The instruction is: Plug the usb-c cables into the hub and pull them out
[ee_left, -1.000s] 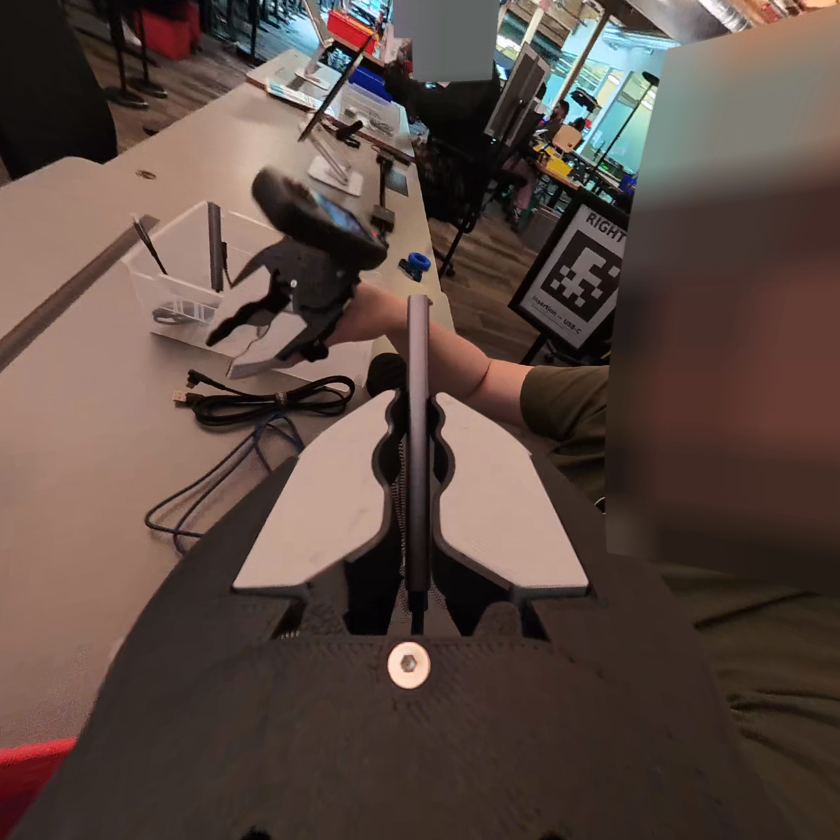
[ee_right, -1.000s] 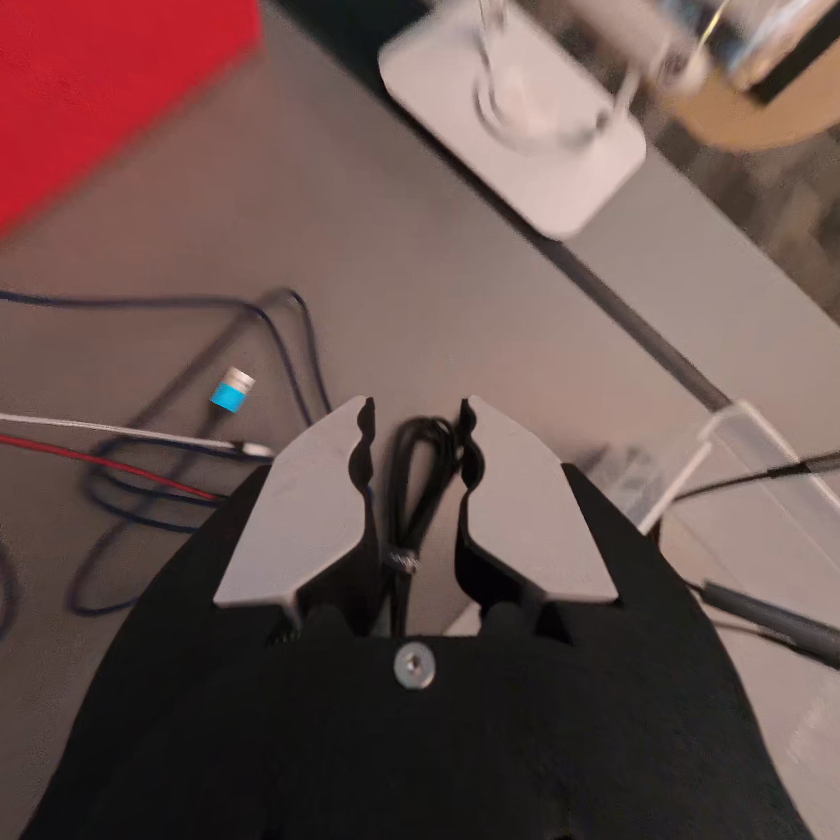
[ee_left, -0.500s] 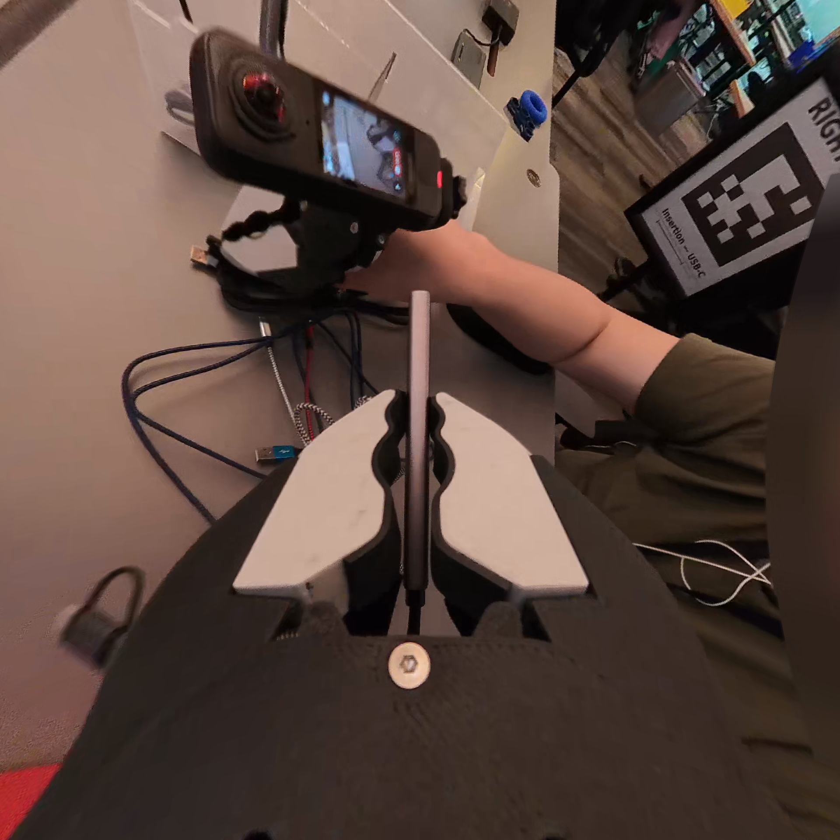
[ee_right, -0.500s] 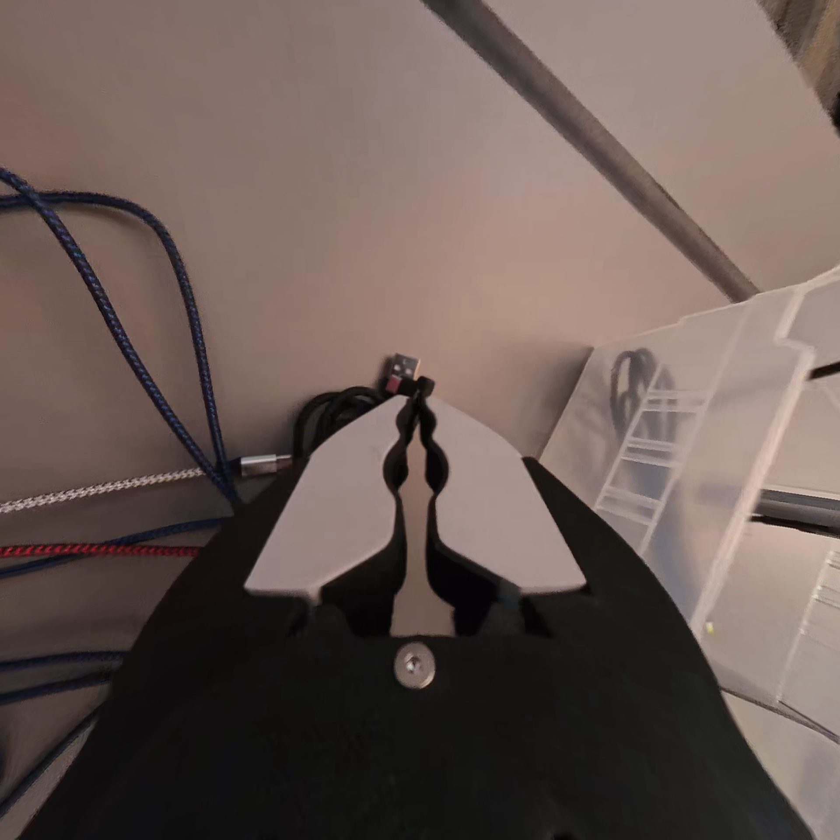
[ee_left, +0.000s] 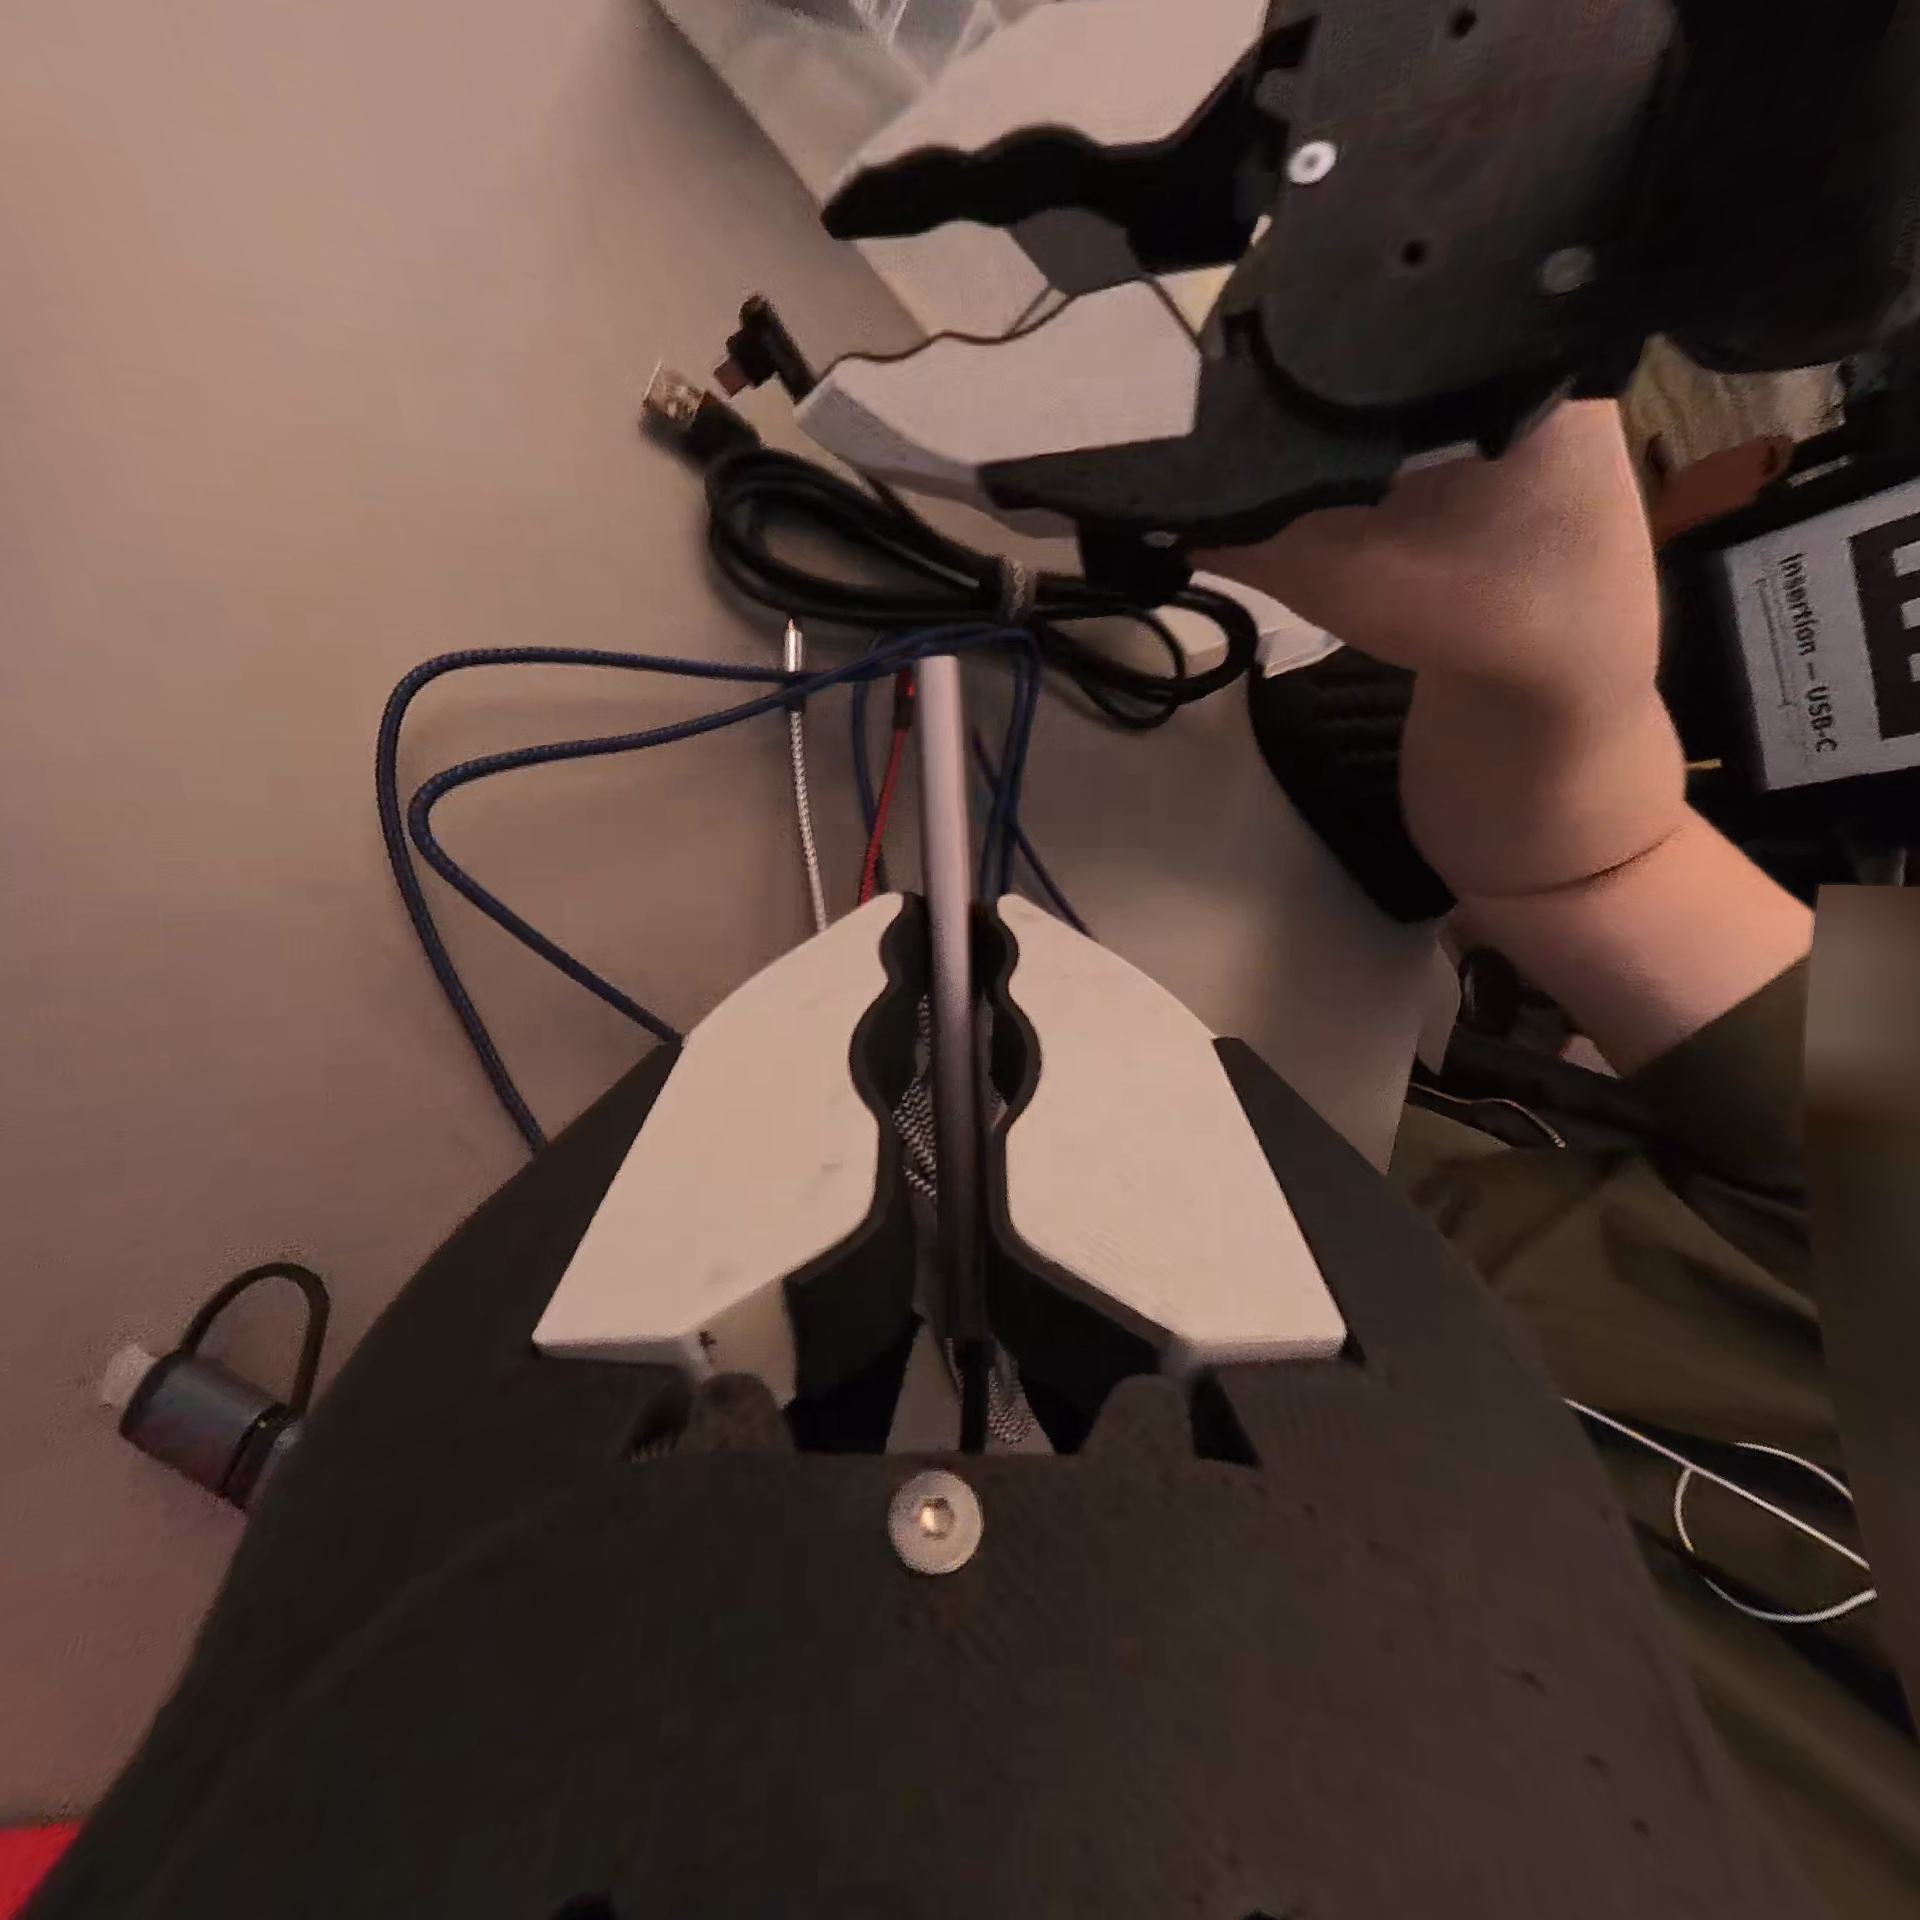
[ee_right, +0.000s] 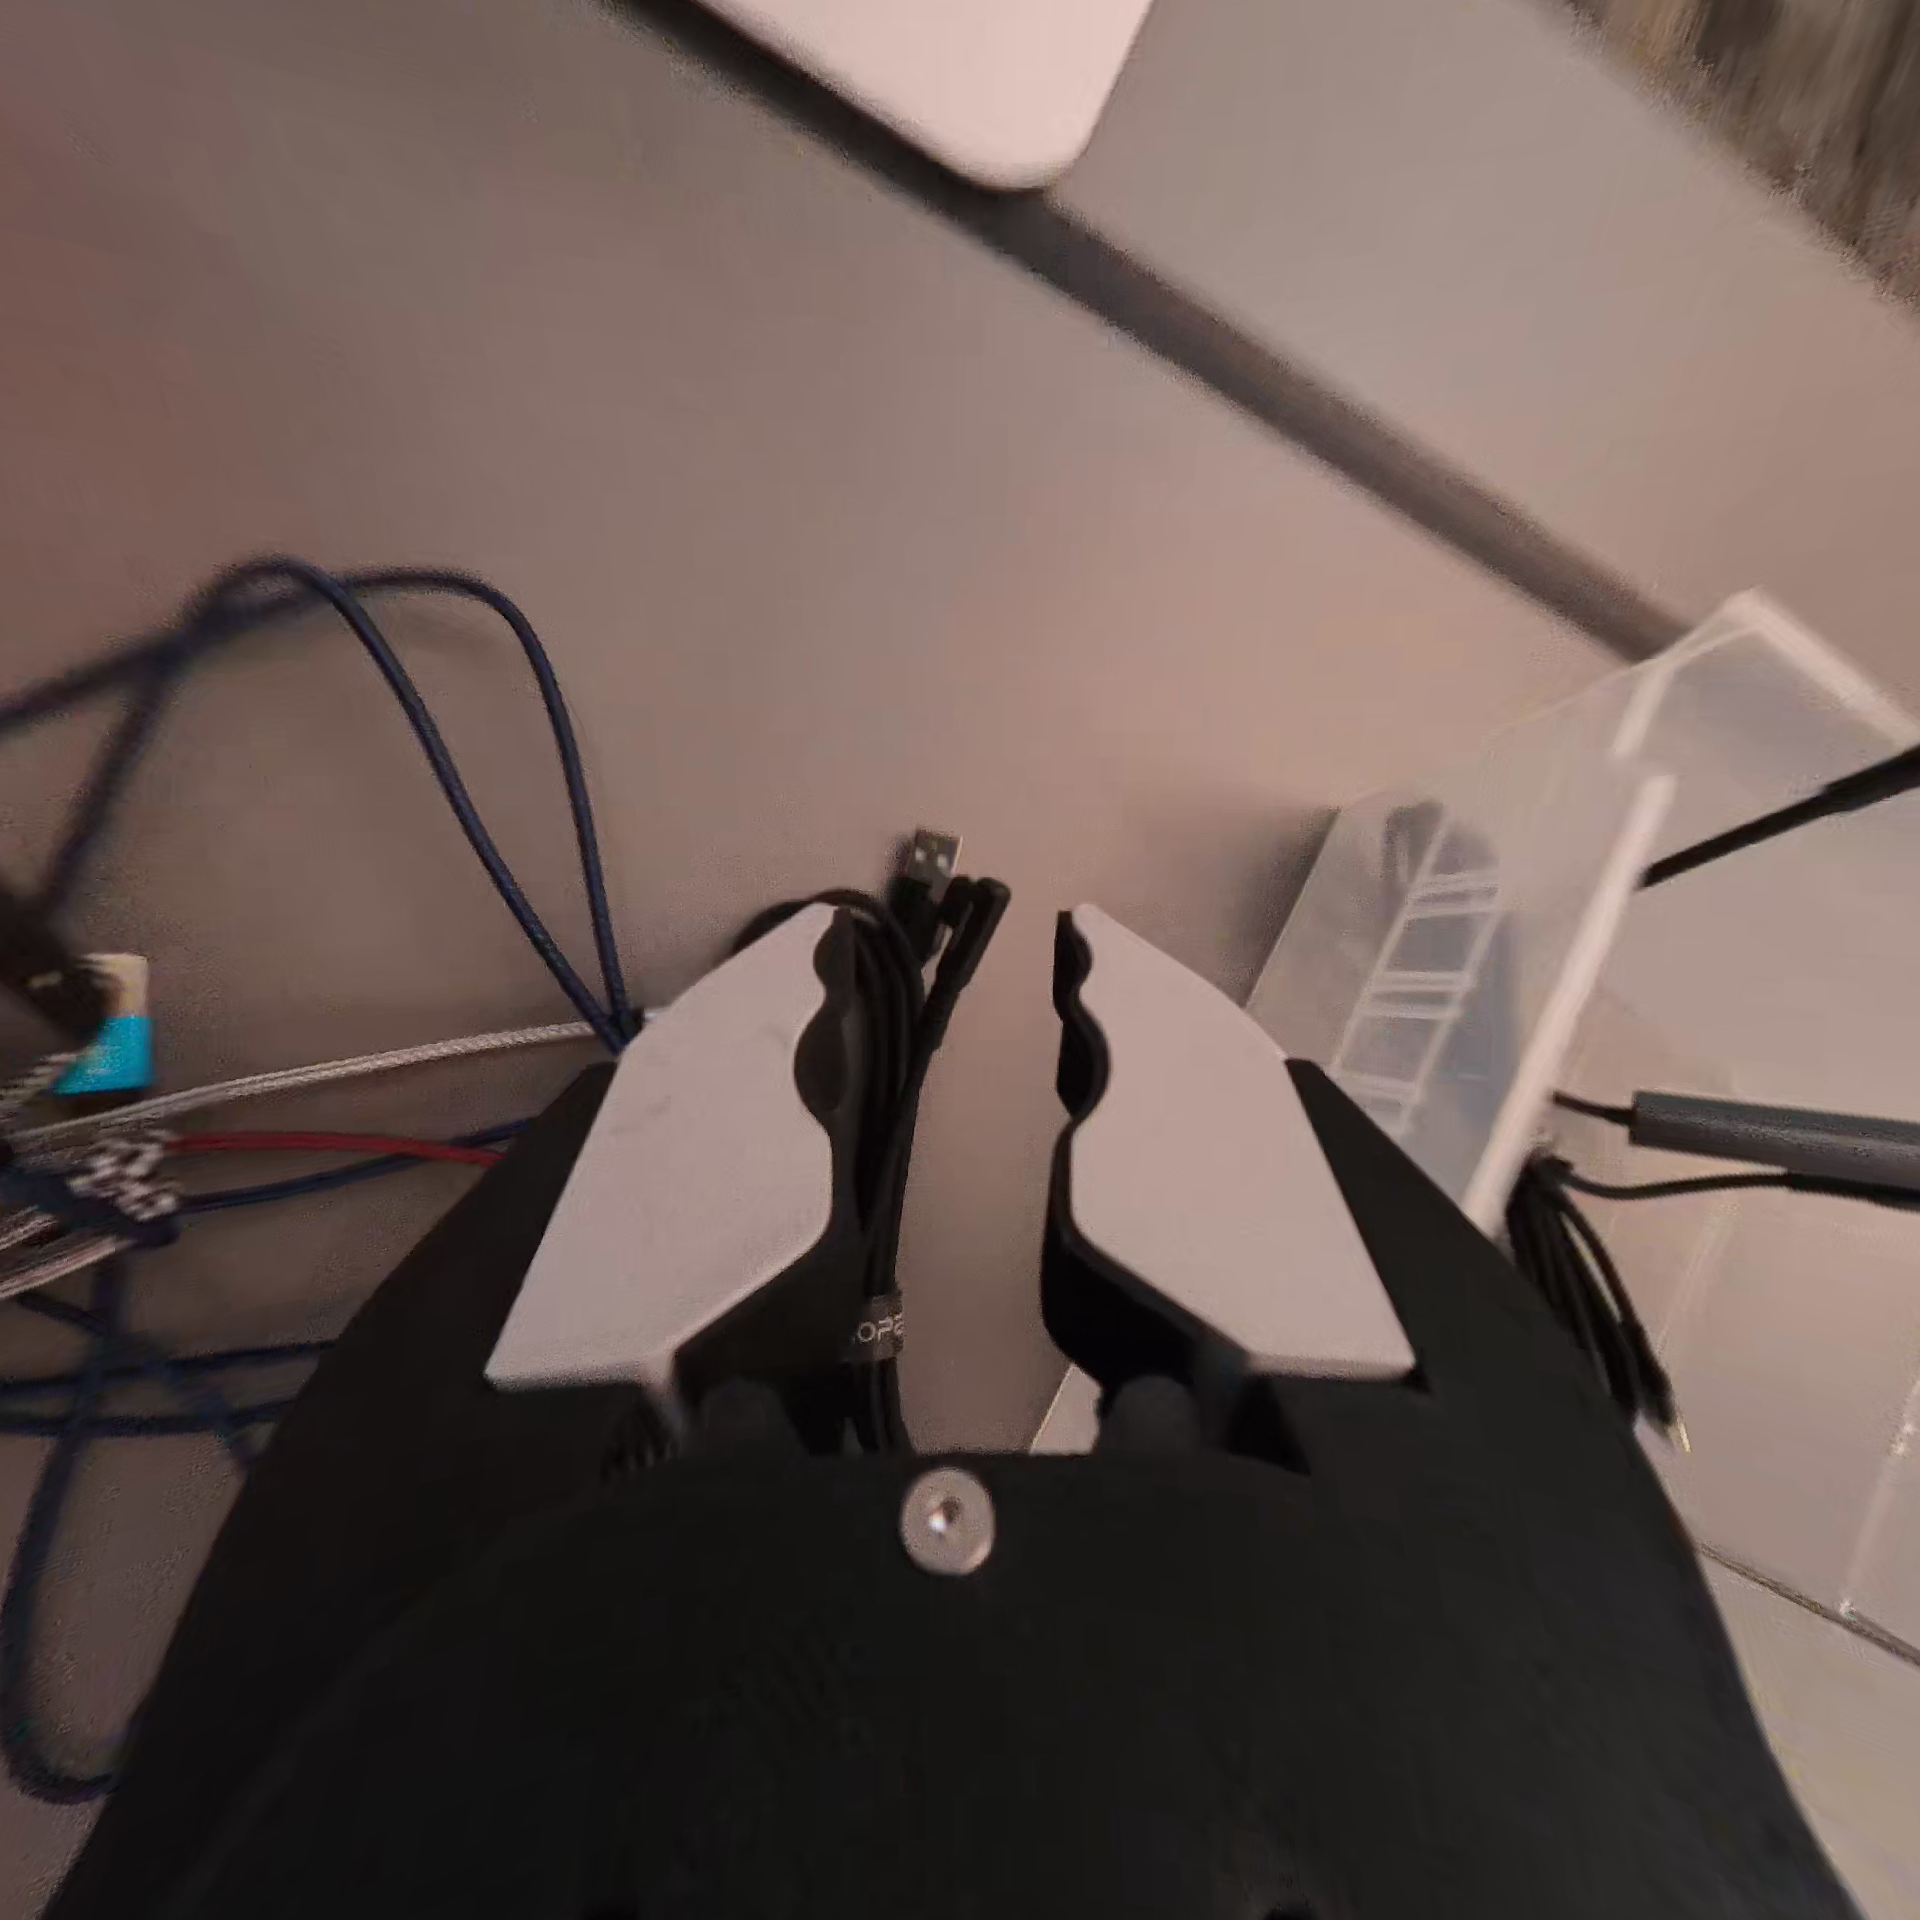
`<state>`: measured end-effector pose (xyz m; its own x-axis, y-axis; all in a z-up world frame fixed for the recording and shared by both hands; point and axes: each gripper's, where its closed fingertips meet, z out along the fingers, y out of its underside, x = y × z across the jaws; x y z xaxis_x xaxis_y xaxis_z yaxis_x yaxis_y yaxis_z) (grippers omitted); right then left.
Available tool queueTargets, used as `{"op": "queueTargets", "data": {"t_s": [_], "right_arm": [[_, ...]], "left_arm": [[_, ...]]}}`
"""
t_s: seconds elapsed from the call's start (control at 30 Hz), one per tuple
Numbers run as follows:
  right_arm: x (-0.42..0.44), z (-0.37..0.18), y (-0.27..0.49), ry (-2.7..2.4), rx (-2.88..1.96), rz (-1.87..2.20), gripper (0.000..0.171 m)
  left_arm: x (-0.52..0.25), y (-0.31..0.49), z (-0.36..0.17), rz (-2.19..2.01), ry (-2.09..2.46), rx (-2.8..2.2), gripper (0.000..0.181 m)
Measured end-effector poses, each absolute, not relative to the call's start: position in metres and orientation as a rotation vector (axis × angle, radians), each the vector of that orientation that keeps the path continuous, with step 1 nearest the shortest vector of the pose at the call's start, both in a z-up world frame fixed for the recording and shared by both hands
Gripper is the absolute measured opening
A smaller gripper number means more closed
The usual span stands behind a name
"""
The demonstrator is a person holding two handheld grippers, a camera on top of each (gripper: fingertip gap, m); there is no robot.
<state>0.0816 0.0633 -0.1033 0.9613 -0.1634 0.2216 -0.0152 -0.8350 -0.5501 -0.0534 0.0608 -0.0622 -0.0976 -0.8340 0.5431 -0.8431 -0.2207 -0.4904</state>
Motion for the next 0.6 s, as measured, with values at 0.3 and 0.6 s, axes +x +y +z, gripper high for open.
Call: {"op": "queueTargets", "data": {"t_s": [0.3,0.6], "right_arm": [[0.090,-0.144,0.057,0.152,-2.674,-0.438,0.022],[0.089,-0.126,0.059,0.119,-2.625,-0.417,0.009]], "left_arm": [[-0.057,0.060,-0.088,1.094,-1.902,2.093,0.010],[-0.047,0.062,-0.106,1.107,-1.807,2.094,0.013]]}}
